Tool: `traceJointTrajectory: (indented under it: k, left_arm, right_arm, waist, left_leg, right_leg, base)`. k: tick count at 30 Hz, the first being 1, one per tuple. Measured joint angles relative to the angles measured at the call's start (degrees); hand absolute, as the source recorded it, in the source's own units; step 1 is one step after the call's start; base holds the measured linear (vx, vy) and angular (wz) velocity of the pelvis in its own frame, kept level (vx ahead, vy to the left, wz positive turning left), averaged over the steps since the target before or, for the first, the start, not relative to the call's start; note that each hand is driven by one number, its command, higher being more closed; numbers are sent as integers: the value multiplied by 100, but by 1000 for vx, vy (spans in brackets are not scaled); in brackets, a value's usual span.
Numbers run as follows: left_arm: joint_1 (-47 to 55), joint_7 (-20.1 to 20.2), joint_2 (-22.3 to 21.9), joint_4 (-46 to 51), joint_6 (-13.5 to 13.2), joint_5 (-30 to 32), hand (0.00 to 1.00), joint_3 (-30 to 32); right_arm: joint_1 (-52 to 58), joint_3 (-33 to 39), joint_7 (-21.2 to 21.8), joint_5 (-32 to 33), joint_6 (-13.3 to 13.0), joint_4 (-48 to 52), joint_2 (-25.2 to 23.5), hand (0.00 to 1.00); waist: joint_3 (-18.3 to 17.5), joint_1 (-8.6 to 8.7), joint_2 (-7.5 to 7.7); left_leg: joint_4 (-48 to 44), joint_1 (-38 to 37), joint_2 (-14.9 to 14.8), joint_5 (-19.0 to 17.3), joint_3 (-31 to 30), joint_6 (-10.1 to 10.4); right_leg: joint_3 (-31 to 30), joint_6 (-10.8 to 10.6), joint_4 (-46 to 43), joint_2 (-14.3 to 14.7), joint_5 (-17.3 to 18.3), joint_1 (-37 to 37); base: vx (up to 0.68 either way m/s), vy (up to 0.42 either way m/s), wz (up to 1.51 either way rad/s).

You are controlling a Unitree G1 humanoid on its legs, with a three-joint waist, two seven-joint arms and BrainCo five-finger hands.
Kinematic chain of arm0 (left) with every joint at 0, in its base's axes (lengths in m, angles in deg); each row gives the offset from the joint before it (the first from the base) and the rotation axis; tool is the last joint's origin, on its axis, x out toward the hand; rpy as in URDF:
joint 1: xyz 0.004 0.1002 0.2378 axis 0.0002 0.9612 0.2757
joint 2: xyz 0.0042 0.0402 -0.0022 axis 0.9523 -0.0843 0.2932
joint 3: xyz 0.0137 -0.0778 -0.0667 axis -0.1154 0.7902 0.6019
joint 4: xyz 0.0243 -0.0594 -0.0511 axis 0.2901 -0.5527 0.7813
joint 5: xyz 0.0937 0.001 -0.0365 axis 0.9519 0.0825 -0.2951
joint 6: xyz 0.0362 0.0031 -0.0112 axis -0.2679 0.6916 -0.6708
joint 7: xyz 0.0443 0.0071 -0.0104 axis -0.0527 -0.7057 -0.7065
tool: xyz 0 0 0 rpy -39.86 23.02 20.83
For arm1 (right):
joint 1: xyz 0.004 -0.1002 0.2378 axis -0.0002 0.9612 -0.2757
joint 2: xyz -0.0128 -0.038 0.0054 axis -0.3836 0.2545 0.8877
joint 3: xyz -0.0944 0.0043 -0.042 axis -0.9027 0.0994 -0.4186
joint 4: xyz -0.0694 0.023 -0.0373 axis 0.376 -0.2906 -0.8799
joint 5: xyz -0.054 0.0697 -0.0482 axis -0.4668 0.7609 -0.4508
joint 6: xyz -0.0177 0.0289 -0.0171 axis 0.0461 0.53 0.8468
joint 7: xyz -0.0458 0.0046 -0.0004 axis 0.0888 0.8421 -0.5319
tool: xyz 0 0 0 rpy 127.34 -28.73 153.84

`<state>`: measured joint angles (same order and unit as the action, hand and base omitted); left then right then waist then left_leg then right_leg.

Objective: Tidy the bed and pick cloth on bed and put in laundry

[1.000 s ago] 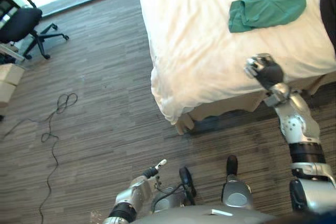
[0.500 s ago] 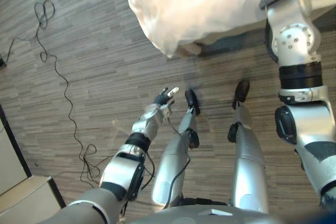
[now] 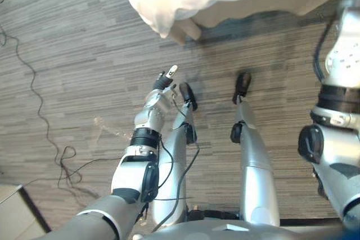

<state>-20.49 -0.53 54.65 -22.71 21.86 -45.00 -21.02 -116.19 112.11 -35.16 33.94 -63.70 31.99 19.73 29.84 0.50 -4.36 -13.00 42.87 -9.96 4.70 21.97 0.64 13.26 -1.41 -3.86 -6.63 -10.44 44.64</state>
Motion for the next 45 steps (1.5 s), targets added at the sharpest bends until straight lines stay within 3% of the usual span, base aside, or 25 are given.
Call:
traceJointTrajectory:
  k: [3,8,9,10,12,14,19,23,25,32,37,41,45]
  left_arm:
    - [313,2,55,98,0,57,0,3]
    - [719,163,108,47,-9,634,0,-237]
    - [807,293,101,-8,-24,742,0,-404]
    - [863,367,106,-70,-41,747,0,-469]
    - [1243,603,101,-459,-110,963,0,-589]
    - [1800,713,107,-759,-240,1004,0,-712]
    - [2961,918,2,-1327,-538,1593,0,-803]
    - [3610,1201,24,-1615,-851,2170,0,-886]
    - [3935,1385,45,-1815,-981,2556,0,-1041]
    - [4151,1611,158,-2039,-1087,3499,0,-1453]
    - [4150,1574,202,-2036,-1063,3823,0,-1597]
    - [4142,1437,196,-2073,-991,3835,0,-1869]
    - [4120,1356,191,-2076,-1109,4003,0,-1859]
  right_arm:
    - [916,403,285,-130,33,16,41,100]
    - [2614,539,1064,-1464,129,-179,-32,100]
    - [2981,545,1212,-1745,134,-433,-159,0]
    - [3150,548,1271,-1884,135,-594,-276,0]
    - [3790,530,1415,-2482,132,-1348,-969,0]
    - [4160,418,1602,-3054,104,-2463,-1267,0]
    - [4926,131,1594,-4830,-88,-4243,-1588,0]
    - [5466,-75,1591,-5760,-129,-4584,-1864,0]
    - [5701,-256,1738,-6143,-137,-4704,-1897,0]
    - [5853,-542,1672,-6046,-193,-4713,-1954,0]
    - [5846,-695,1649,-5899,-217,-4691,-1991,0]
    - [5848,-938,1609,-5886,-263,-4639,-1927,0]
    - [5814,-1178,1429,-5912,-341,-4653,-1848,0]
  waist:
    - [-12,78,132]
    - [-114,238,327]
    - [-122,241,339]
    - [-156,237,366]
    - [-506,231,441]
    - [-885,324,394]
    - [-1471,513,120]
    - [-1755,513,104]
    - [-1893,515,175]
    - [-2148,502,419]
    - [-2154,488,430]
    - [-2146,517,423]
    - [-2075,502,433]
  left_leg:
    - [-556,-429,-216,-512,201,23]
    - [-716,-1399,-320,-980,423,75]
    - [-665,-1711,-315,-1040,443,102]
    - [-613,-1877,-305,-1057,465,112]
    - [-293,-2541,-218,-1054,556,171]
    - [91,-3133,-106,-994,533,261]
    - [786,-4281,148,-963,412,311]
    - [1064,-4786,293,-959,397,312]
    - [1153,-4995,377,-959,364,309]
    - [1348,-5373,539,-919,287,253]
    - [1353,-5615,433,-1033,714,391]
    - [1128,-5808,236,-1173,1060,577]
    - [607,-5767,17,-1382,904,580]
  right_leg:
    - [-10,-2,-11,43,-60,-521]
    - [-59,63,-85,70,83,-1382]
    - [-49,36,-110,64,174,-1664]
    - [-46,47,-124,59,219,-1787]
    - [-14,28,-106,53,382,-2293]
    - [49,-61,11,39,475,-2806]
    - [294,-198,503,1,568,-3979]
    - [332,-242,795,-37,552,-4507]
    - [361,-301,923,-54,514,-4753]
    - [422,-356,929,-172,523,-5042]
    - [644,-158,866,-152,598,-5033]
    - [361,-154,970,101,454,-5104]
    - [43,-147,973,265,463,-5102]
  base:
    - [71,-11,-49]
    - [129,5,-29]
    - [129,13,-7]
    - [157,18,-7]
    - [162,13,-5]
    - [194,21,7]
    - [145,44,16]
    - [57,49,5]
    - [-7,35,3]
    - [-57,40,4]
    - [-33,3,-45]
    - [48,-35,-51]
    - [57,-57,-49]
